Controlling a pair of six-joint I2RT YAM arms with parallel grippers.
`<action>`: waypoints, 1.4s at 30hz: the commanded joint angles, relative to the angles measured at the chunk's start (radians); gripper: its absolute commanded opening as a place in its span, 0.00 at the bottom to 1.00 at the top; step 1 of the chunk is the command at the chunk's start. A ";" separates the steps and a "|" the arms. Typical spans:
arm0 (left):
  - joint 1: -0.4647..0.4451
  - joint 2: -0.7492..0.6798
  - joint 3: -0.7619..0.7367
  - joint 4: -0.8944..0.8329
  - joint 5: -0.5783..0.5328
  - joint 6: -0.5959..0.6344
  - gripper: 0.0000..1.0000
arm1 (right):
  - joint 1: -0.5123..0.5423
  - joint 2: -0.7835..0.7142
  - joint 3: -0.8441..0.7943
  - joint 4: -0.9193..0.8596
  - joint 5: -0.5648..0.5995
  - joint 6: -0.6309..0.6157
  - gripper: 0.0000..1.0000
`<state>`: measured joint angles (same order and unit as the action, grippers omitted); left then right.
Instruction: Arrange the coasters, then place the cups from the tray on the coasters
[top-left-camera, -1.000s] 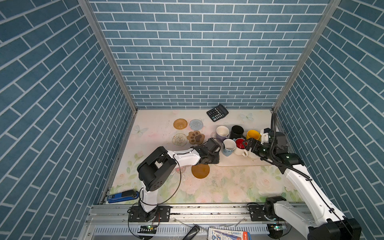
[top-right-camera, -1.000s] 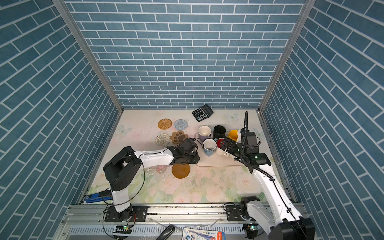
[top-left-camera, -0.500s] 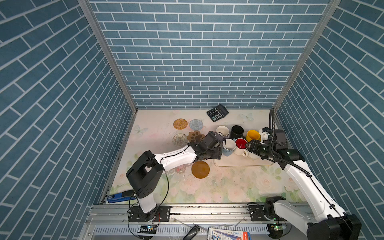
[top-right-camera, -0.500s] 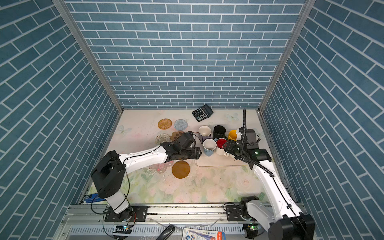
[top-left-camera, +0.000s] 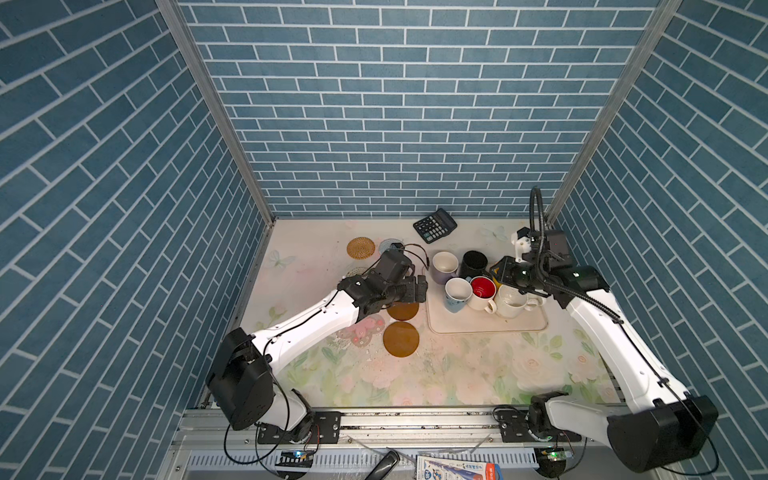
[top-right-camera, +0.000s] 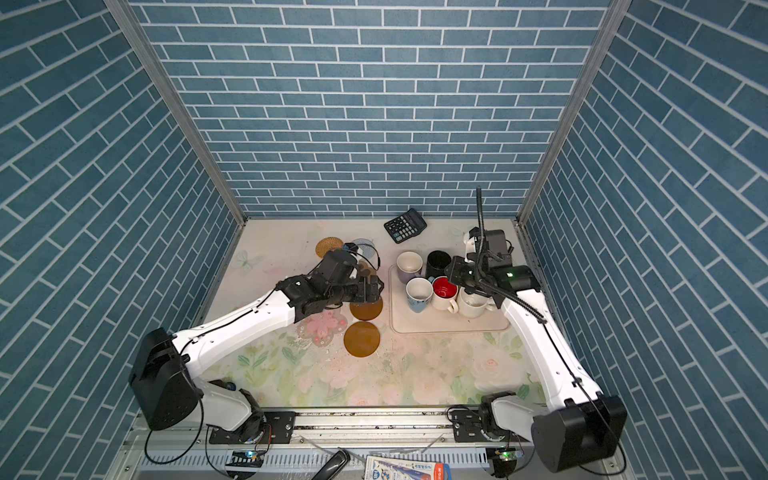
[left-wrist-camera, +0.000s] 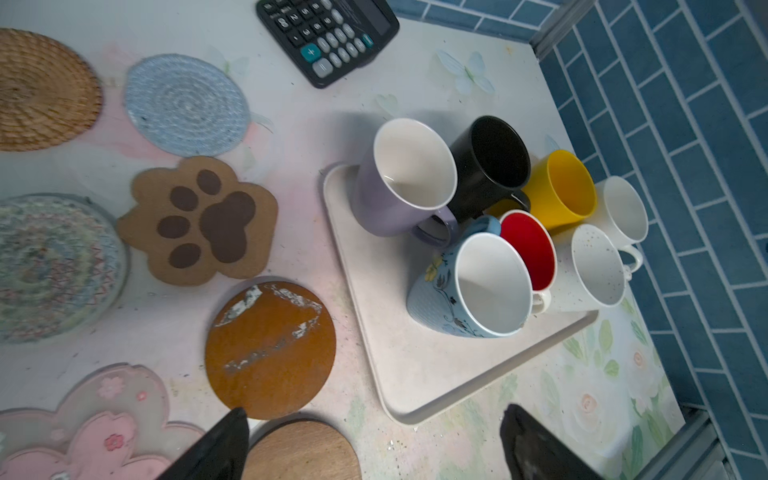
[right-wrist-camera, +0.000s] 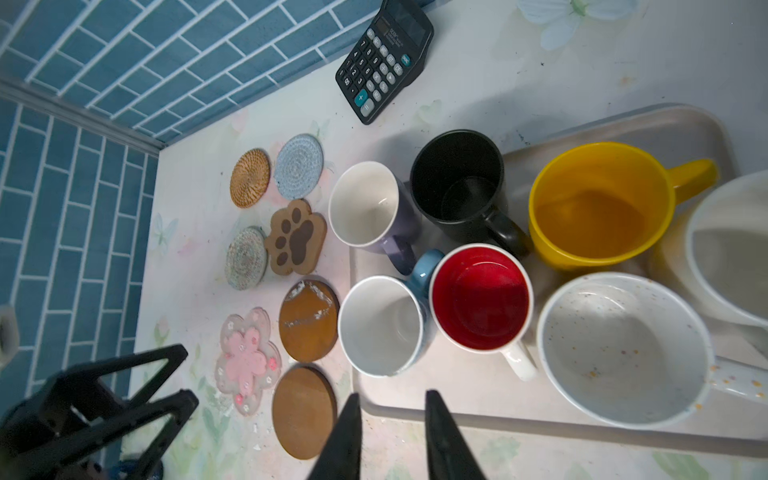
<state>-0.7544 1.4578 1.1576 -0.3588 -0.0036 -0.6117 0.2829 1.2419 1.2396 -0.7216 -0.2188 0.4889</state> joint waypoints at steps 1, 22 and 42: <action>0.041 -0.011 -0.033 -0.040 0.002 0.024 0.97 | 0.026 0.093 0.116 -0.044 0.060 -0.062 0.17; 0.161 0.007 -0.223 0.181 -0.059 0.052 0.97 | 0.098 0.968 1.056 -0.419 0.313 -0.211 0.00; 0.161 -0.049 -0.288 0.202 -0.085 0.063 0.97 | 0.126 1.221 1.192 -0.409 0.251 -0.155 0.00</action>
<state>-0.5976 1.4265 0.8848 -0.1513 -0.0696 -0.5629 0.4023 2.4374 2.3821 -1.1072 0.0467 0.3168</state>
